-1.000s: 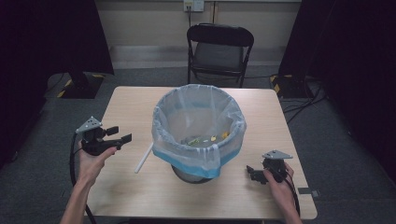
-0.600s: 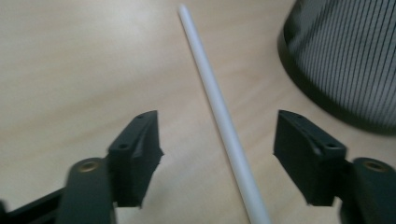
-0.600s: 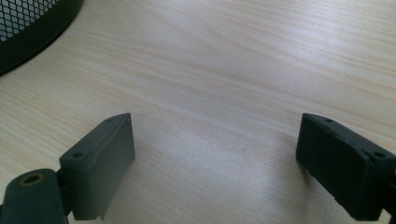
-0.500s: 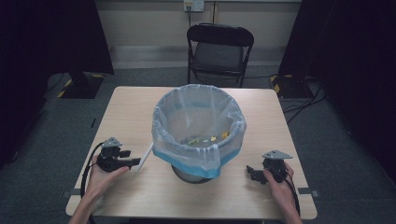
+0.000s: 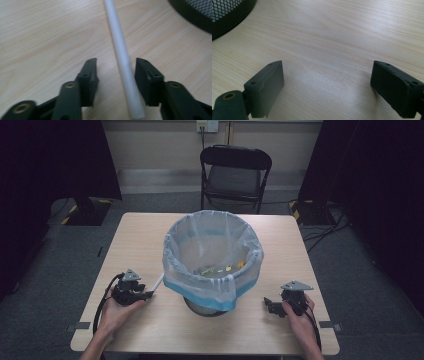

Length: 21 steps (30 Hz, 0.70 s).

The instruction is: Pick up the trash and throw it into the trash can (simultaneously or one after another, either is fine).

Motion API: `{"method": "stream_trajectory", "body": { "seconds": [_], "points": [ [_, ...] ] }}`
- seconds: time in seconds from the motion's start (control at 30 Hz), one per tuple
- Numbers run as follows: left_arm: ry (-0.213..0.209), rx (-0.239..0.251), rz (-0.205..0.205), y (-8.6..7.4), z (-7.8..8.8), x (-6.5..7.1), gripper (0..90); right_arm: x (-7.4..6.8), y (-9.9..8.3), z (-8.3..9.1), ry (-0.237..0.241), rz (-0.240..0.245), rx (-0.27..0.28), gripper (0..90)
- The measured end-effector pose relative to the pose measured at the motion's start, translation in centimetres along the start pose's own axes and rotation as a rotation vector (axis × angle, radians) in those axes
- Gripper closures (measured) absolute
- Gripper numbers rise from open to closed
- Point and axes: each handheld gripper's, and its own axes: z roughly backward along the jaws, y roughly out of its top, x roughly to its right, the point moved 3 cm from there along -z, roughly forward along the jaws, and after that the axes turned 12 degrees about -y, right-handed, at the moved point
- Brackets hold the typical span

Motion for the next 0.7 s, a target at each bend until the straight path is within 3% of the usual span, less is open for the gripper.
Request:
{"method": "stream_trajectory", "body": {
  "seconds": [0.17,0.37,0.53,0.7],
  "points": [
    [0.009,0.009,0.01,0.1,0.0,-0.4,61.2,0.0,0.0,0.0,0.0,0.001,0.0,10.7],
    [-0.003,0.041,0.045,0.0,0.1,-1.3,77.8,0.0,0.0,0.0,0.0,0.0,0.0,10.7],
    [0.002,0.042,0.046,0.0,0.1,-1.4,79.0,0.0,0.0,0.0,0.0,0.0,0.0,10.7],
    [-0.022,0.068,0.073,-0.1,0.2,-1.7,79.5,0.0,0.0,0.0,0.0,0.0,0.0,10.7]
  ]
}}
